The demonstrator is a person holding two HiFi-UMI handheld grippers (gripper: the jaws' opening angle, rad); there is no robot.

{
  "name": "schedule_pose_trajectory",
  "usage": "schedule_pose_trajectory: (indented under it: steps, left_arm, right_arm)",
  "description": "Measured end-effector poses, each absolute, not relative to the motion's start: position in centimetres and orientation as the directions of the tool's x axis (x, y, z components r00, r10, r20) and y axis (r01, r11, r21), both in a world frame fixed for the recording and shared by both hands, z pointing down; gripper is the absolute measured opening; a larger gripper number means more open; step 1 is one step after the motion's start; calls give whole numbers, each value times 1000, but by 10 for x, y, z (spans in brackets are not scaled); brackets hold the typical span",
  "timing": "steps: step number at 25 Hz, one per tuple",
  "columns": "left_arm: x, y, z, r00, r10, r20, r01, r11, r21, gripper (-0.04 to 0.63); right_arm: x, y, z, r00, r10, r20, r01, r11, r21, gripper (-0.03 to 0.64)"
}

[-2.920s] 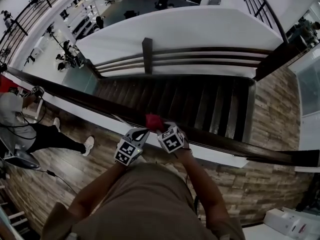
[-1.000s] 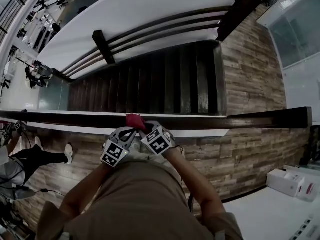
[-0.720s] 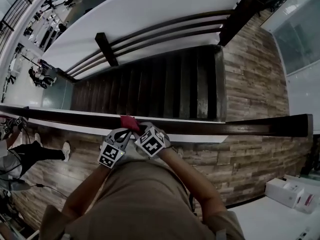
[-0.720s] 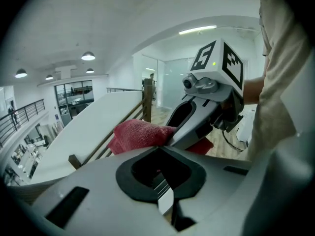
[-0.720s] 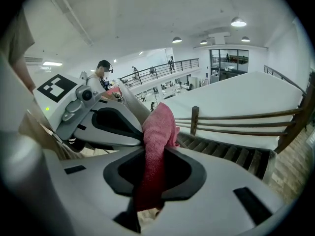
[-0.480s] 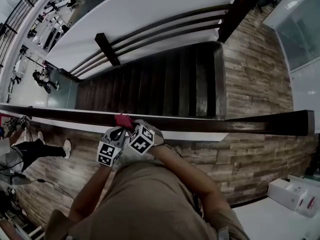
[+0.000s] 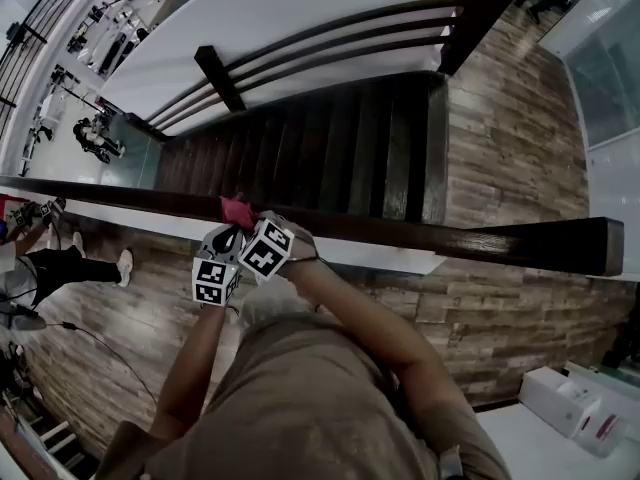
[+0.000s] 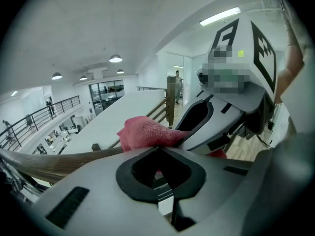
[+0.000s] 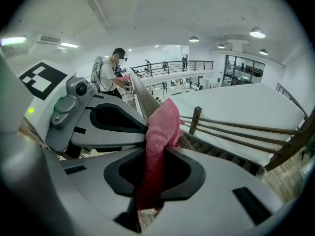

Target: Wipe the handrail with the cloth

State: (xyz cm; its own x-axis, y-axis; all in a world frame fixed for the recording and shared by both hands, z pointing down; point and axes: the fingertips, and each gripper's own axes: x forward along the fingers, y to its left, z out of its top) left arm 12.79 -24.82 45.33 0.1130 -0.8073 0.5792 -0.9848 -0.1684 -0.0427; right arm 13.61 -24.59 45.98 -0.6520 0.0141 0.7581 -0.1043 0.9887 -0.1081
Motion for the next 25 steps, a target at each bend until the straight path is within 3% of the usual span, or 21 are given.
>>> schedule_pose_trajectory:
  steps: [14,17,20,25]
  left_arm:
    - [260,-263,436,329,-763,557,-920,-391,7,15]
    - [280,-264,433,350,-754,556,-910,-415,10,15]
    - [294,-263,431,364,-749,554,-903,-429,13,15]
    - [306,-262,425,370,-762,531,-906,-423,24,15]
  right_arm:
    - [279,-266,453,-648,-26,761,-246,953,-177,83]
    - [322,-261,475,-569,-14,822,-255,954,-159,81]
    - [375,-257,508,-472,-101,876,-230,973,-11,81]
    - [389,-268,455,-621,-203,757,-240,969,63,81]
